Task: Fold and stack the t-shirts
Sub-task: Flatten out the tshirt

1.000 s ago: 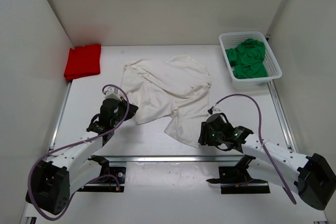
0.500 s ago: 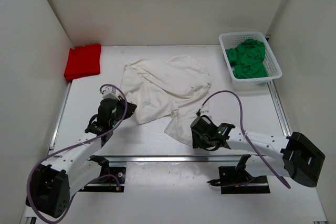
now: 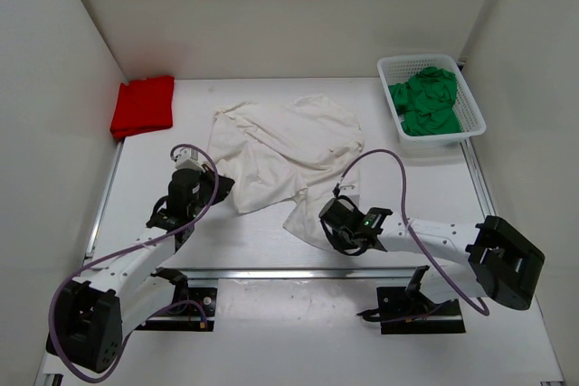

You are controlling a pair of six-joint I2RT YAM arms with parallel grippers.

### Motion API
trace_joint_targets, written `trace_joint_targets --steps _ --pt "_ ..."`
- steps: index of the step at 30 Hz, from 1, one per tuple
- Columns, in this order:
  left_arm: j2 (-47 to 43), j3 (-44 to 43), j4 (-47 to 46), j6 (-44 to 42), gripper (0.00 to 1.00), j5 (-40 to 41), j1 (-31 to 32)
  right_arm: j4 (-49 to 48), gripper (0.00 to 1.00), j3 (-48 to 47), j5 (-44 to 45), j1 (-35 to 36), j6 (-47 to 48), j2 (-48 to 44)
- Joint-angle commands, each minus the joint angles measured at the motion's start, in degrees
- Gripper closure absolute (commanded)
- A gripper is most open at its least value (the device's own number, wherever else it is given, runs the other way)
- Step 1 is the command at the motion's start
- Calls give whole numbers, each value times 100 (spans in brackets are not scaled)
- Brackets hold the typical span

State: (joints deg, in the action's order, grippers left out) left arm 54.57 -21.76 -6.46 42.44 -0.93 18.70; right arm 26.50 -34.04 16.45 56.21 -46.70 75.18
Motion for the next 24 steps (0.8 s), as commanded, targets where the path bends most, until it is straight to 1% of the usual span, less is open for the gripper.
trace_joint_targets --steps 1,3,6,7,8,9,10,11,12,13,14,15,16,17,20,21,23,24 --pt "1 40 -110 1 100 -100 -7 391 95 275 16 101 -112 384" --pt "-25 -56 -49 -42 100 -48 -15 391 100 240 34 93 -147 139" --pt "-42 -187 39 -182 100 -118 -33 408 99 83 87 13 64 -510" --pt "-77 -389 153 -374 100 -109 71 556 100 -83 130 -178 151 -948" --pt "-69 -556 389 -507 100 -74 212 749 100 -181 165 -258 265 -1170" --pt "-60 -975 539 -717 100 65 309 777 100 -460 201 -372 467 -1633" --pt "-43 -1414 897 -963 100 49 440 934 99 -776 105 -634 677 -2064" --pt "-8 -1662 1136 -1026 100 23 416 1040 100 -1188 35 -924 941 -2225" --pt "27 -2170 1382 -1140 100 -178 276 1233 100 -1401 -1 -1110 1048 -2531" --pt "80 -2697 1515 -1167 100 -345 196 1339 100 -1925 -27 -1399 1275 -2673" --pt "115 -2902 1638 -1185 100 -651 -118 1558 100 -2218 25 -1654 1547 -2727" --pt "168 -3365 1691 -1115 100 -1089 -425 1743 100 -2786 60 -1718 1654 -2719" --pt "221 -3814 1735 -1071 100 -1346 -568 1840 100 -3410 147 -1849 1881 -2641" --pt "291 -4044 1901 -1062 100 -1470 -778 1980 100 -3738 314 -1902 2023 -2579" --pt "545 -5571 2410 -1167 100 -1410 -929 2096 99 -5485 561 -1955 2471 -2219" --pt "590 -5794 2543 -1115 100 -1436 -1069 2157 100 -5812 657 -1938 2646 -2000" --pt "678 -6443 2500 -931 100 -1646 -1332 2228 100 -7005 641 -1833 2893 -1473" --pt "730 -6620 2640 -913 100 -1613 -1395 2193 100 -7263 806 -1658 3094 -1340"
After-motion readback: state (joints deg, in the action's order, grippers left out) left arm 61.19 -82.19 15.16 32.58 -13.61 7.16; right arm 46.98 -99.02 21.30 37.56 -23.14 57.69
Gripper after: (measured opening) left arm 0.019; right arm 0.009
